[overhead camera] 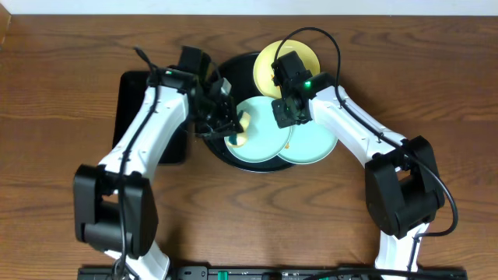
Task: Clean dirty plates on tray and stack at the side
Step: 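Bring the sponge in left gripper down onto the mint plate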
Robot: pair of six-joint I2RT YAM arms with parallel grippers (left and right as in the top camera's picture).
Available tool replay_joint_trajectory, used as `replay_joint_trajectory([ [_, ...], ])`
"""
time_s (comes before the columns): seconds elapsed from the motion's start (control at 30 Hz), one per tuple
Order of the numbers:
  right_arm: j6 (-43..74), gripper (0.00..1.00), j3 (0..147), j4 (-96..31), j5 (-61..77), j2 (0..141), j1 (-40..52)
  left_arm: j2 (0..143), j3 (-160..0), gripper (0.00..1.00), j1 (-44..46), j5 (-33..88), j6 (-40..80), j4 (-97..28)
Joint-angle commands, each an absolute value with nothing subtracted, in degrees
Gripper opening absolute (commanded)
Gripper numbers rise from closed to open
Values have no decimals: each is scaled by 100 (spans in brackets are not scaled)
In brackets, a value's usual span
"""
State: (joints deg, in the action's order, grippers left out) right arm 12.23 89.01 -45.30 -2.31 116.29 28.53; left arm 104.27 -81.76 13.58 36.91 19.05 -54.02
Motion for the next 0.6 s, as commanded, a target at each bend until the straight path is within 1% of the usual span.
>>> replay_joint_trajectory([
  [0.0,1326,1,8886,-4517,-209,11476,2891,10586,-8272,8,1376,3664,1887,-5319],
  [0.27,1326,1,8886,-4517,-209,11476,2891,11216,-8272,7,1385,3828,2023,-5210],
  [0.33,1326,1,8886,-4515,-209,11476,2891,11375,-8272,7,1385,3997,2021,-5063],
  [0.57,1326,1,8886,-4519,-209,11476,2891,11563,-8272,7,1380,4003,2132,-4539],
])
